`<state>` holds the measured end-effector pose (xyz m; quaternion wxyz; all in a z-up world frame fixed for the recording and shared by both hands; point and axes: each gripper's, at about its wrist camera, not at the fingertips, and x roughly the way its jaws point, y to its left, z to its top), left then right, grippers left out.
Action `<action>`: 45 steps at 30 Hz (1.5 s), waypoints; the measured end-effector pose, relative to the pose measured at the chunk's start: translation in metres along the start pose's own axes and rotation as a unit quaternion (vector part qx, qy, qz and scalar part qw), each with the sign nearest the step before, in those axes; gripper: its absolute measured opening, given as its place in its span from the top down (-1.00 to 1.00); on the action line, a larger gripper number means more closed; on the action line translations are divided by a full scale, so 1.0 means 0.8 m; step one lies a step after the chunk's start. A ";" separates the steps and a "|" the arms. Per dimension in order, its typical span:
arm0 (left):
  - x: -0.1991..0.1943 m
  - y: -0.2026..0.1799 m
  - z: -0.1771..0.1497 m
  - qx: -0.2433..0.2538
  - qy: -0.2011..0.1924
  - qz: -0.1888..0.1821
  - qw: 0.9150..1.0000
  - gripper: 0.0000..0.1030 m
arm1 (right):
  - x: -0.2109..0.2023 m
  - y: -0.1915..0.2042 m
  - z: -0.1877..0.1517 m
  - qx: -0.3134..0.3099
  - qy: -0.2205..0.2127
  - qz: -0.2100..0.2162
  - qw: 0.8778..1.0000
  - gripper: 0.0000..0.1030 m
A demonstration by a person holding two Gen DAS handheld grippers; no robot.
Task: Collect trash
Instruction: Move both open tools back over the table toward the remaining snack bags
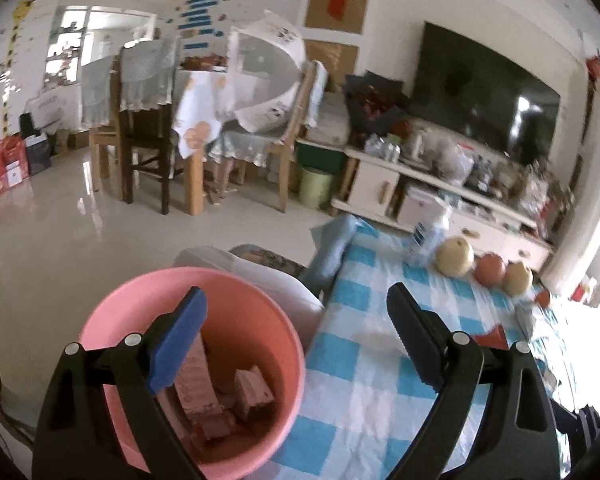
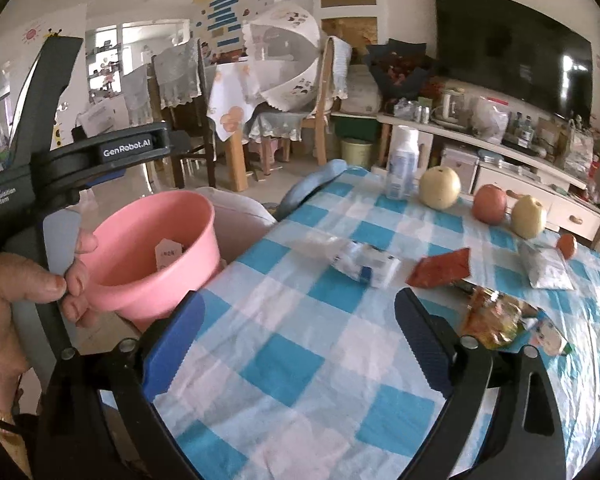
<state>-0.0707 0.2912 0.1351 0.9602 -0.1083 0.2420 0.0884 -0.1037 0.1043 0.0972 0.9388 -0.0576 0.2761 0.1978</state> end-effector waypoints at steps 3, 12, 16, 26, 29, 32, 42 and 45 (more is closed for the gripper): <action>-0.001 -0.017 -0.005 0.017 0.010 -0.013 1.000 -0.78 | -0.008 -0.014 -0.005 0.012 -0.002 0.001 1.000 -0.85; -0.006 -0.063 -0.023 0.076 0.000 -0.018 0.997 -0.78 | -0.036 -0.063 -0.013 0.041 -0.012 -0.005 0.999 -0.85; -0.004 -0.082 -0.027 0.091 -0.001 -0.023 0.996 -0.78 | -0.047 -0.087 -0.016 0.051 -0.015 -0.014 0.998 -0.85; -0.001 -0.126 -0.041 0.127 0.002 -0.030 0.991 -0.78 | -0.066 -0.159 -0.032 0.103 -0.011 -0.032 0.994 -0.85; 0.000 -0.142 -0.046 0.141 0.004 -0.034 0.989 -0.78 | -0.073 -0.180 -0.036 0.119 -0.013 -0.035 0.992 -0.85; 0.001 -0.156 -0.050 0.153 0.005 -0.039 0.987 -0.78 | -0.080 -0.198 -0.039 0.130 -0.017 -0.042 0.990 -0.85; 0.002 -0.224 -0.079 0.213 0.027 -0.089 0.973 -0.78 | -0.101 -0.266 -0.049 0.182 -0.021 -0.064 0.981 -0.85; 0.002 -0.248 -0.091 0.230 0.041 -0.112 0.966 -0.78 | -0.106 -0.287 -0.055 0.201 -0.016 -0.076 0.977 -0.85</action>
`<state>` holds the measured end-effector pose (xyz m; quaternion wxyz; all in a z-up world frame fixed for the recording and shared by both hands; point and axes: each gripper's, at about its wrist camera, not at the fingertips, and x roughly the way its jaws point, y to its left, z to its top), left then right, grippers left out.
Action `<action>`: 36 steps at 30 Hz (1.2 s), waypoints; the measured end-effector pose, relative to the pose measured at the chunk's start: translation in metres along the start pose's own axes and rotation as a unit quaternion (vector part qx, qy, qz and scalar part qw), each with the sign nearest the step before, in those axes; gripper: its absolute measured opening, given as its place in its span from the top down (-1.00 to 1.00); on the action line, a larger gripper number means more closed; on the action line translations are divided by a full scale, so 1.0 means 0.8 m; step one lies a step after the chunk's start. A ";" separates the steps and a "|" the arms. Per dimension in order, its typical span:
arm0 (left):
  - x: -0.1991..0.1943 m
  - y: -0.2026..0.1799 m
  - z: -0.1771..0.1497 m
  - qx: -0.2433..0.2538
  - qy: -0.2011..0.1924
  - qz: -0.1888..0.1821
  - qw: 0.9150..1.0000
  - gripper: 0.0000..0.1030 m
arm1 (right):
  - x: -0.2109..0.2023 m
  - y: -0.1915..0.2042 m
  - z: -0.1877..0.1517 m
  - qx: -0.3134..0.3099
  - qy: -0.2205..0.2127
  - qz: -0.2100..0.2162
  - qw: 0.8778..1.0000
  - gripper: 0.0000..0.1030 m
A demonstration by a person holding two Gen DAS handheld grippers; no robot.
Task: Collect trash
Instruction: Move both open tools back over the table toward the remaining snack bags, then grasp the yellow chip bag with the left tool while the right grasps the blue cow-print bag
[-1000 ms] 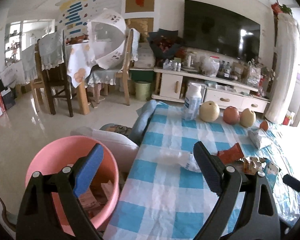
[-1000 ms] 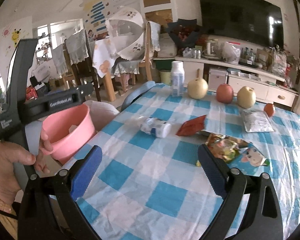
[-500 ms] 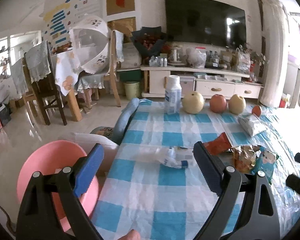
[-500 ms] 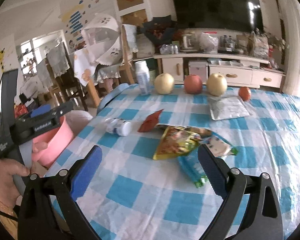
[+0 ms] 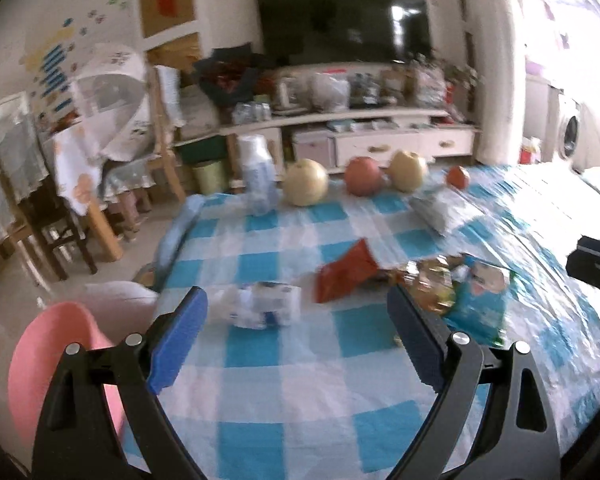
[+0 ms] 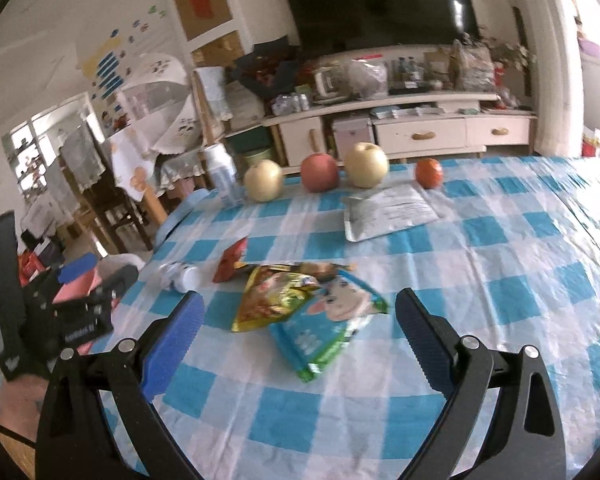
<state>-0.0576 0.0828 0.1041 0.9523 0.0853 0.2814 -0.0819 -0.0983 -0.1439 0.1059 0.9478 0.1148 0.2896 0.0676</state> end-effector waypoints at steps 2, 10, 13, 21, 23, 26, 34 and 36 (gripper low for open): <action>0.006 -0.015 0.000 0.004 0.009 -0.019 1.000 -0.78 | 0.000 -0.011 0.001 0.011 0.004 -0.003 1.000 -0.85; 0.048 -0.075 -0.003 0.044 0.059 -0.064 0.995 -0.78 | 0.010 -0.048 0.000 0.057 0.039 -0.009 0.998 -0.85; 0.069 -0.082 -0.001 0.030 0.079 -0.072 0.994 -0.77 | 0.022 -0.055 -0.003 0.070 0.061 -0.001 0.996 -0.85; 0.108 -0.104 0.005 0.003 0.108 -0.097 0.989 -0.73 | 0.054 -0.061 -0.011 0.100 0.106 0.034 0.989 -0.68; 0.117 -0.112 0.005 0.006 0.114 -0.094 0.989 -0.73 | 0.063 -0.060 -0.013 0.106 0.118 0.042 0.986 -0.59; 0.133 -0.116 0.003 0.005 0.129 -0.084 0.988 -0.70 | 0.073 -0.061 -0.014 0.113 0.128 0.043 0.984 -0.43; 0.163 -0.101 0.003 -0.057 0.164 -0.106 0.979 -0.42 | 0.089 -0.057 -0.013 0.125 0.141 0.057 0.980 -0.39; 0.165 -0.102 0.002 -0.062 0.166 -0.114 0.977 -0.25 | 0.091 -0.058 -0.012 0.128 0.141 0.057 0.980 -0.39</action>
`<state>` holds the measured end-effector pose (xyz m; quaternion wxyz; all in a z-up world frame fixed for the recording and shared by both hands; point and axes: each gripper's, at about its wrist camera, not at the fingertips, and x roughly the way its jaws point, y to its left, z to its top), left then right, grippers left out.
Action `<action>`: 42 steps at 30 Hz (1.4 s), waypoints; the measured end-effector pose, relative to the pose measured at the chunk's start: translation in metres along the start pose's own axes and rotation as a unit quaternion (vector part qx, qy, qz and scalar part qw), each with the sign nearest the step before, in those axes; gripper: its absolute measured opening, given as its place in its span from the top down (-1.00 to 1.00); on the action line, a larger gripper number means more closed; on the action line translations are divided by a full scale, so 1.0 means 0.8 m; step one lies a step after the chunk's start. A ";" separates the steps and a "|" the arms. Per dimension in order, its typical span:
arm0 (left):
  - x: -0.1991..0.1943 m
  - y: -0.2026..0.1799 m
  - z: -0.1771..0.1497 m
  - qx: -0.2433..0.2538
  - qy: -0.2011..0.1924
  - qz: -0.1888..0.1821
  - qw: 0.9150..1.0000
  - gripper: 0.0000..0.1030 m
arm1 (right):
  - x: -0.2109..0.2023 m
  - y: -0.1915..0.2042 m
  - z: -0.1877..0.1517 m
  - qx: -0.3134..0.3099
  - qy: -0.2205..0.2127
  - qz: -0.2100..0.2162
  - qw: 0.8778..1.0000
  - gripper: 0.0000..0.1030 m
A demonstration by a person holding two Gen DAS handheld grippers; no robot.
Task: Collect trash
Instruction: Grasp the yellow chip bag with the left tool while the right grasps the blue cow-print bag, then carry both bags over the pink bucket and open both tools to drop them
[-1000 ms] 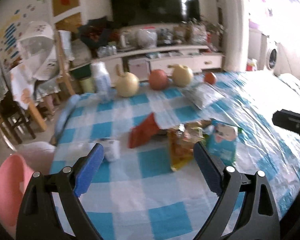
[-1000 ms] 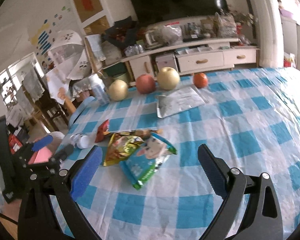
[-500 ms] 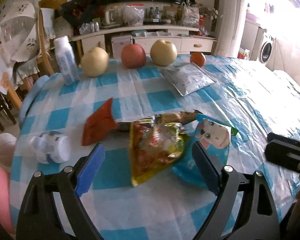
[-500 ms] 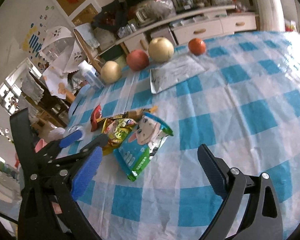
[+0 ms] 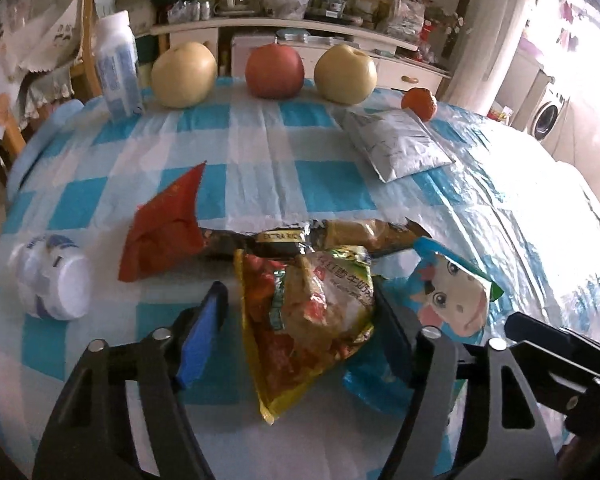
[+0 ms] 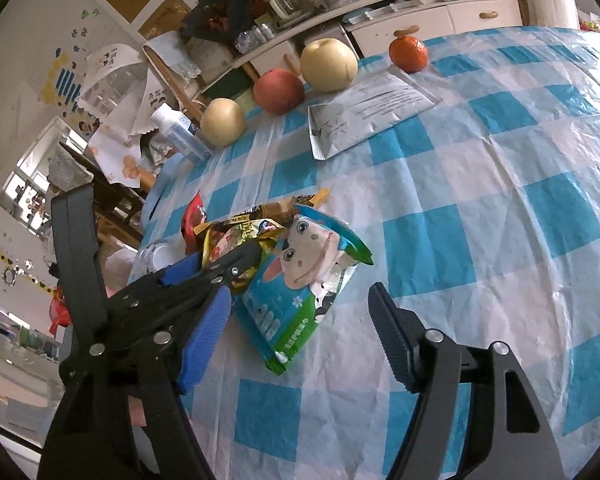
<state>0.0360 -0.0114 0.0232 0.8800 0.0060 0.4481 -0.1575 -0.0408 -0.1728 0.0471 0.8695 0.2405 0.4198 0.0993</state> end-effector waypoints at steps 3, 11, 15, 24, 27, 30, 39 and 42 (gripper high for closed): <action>0.002 -0.001 -0.001 -0.009 0.000 -0.014 1.000 -0.17 | 0.003 -0.002 0.003 0.006 -0.001 -0.005 1.000 -0.39; -0.008 0.002 -0.009 -0.012 -0.004 -0.031 0.999 0.03 | 0.019 -0.007 0.009 0.011 0.009 -0.006 1.000 -0.29; -0.016 0.010 -0.012 -0.017 -0.005 -0.040 0.999 0.10 | 0.026 -0.006 0.012 0.013 0.011 -0.008 1.000 -0.27; -0.040 0.040 -0.023 -0.027 -0.011 -0.050 0.998 0.12 | 0.040 0.004 0.013 -0.006 0.014 -0.027 1.000 -0.14; -0.048 0.050 -0.026 -0.033 -0.015 -0.050 0.998 0.12 | 0.043 0.010 0.012 -0.019 0.013 -0.034 0.999 -0.14; -0.057 0.057 -0.027 -0.036 -0.021 -0.054 0.998 0.12 | 0.048 0.021 0.010 -0.041 0.013 -0.047 0.998 -0.13; -0.075 0.071 -0.031 -0.036 -0.033 -0.054 0.997 0.12 | 0.063 0.050 0.002 -0.110 0.019 -0.077 0.991 -0.16; -0.079 0.074 -0.032 -0.036 -0.034 -0.055 0.997 0.12 | 0.070 0.063 -0.002 -0.137 0.027 -0.069 0.988 -0.18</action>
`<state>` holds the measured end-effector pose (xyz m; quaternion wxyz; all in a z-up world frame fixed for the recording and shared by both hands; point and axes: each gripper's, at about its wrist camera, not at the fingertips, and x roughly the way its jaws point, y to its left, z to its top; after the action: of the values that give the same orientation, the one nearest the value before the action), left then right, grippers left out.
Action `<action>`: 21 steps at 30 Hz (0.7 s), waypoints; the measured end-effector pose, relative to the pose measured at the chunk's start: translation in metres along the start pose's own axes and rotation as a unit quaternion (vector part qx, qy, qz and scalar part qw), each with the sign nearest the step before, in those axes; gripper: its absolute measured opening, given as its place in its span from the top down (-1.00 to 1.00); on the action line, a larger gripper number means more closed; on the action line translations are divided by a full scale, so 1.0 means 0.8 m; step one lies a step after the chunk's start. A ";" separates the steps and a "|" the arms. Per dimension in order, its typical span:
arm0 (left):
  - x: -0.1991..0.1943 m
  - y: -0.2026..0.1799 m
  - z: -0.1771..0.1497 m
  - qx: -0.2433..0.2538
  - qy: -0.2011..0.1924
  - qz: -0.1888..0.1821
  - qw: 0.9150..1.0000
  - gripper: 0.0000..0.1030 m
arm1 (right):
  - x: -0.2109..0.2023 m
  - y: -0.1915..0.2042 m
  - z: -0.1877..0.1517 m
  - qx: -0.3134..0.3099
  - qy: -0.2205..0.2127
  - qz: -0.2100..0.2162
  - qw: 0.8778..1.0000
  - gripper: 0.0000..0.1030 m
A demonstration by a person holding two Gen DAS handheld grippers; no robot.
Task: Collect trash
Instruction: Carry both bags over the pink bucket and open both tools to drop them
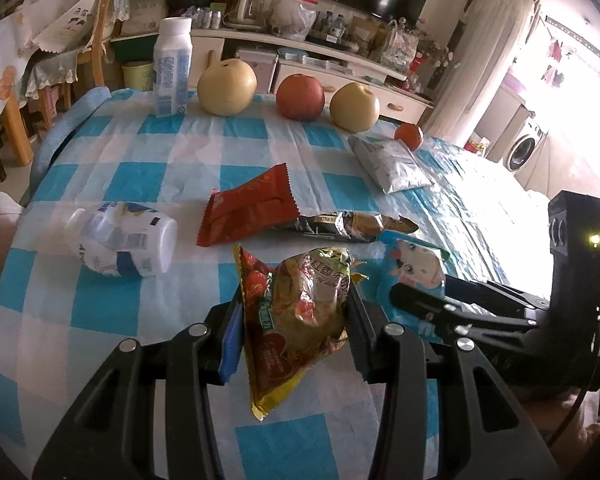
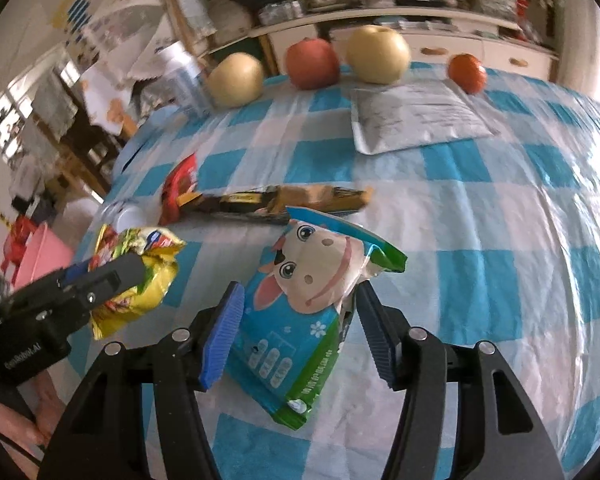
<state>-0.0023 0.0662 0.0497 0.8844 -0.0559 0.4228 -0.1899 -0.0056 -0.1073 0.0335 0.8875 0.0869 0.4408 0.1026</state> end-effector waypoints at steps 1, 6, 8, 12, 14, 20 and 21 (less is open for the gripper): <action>-0.001 0.002 0.000 -0.001 0.000 -0.001 1.000 0.12 | 0.003 0.006 0.000 -0.010 0.004 0.008 1.000 -0.21; -0.009 0.012 -0.001 -0.011 -0.006 -0.001 1.000 0.12 | 0.012 0.035 -0.006 -0.058 0.014 0.036 0.998 -0.26; -0.014 0.020 0.000 -0.018 -0.009 0.000 1.000 0.12 | 0.016 0.046 -0.009 -0.078 0.021 0.040 0.996 -0.38; -0.023 0.037 0.001 -0.035 -0.018 0.003 0.999 0.11 | 0.025 0.071 -0.016 -0.127 0.023 0.013 0.992 -0.58; -0.028 0.046 0.001 -0.046 -0.022 0.003 0.999 0.11 | 0.027 0.077 -0.018 -0.135 0.019 0.003 0.991 -0.58; -0.037 0.064 0.001 -0.063 -0.029 0.005 0.998 0.11 | 0.026 0.069 -0.014 -0.117 0.005 -0.006 0.993 -0.06; -0.038 0.067 0.001 -0.067 -0.030 0.006 0.997 0.11 | 0.025 0.069 -0.013 -0.115 0.004 -0.007 0.993 -0.01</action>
<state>-0.0034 0.1268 0.0588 0.8920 -0.1181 0.4080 -0.1545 -0.0081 -0.0484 0.0250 0.8906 -0.0194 0.4299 0.1473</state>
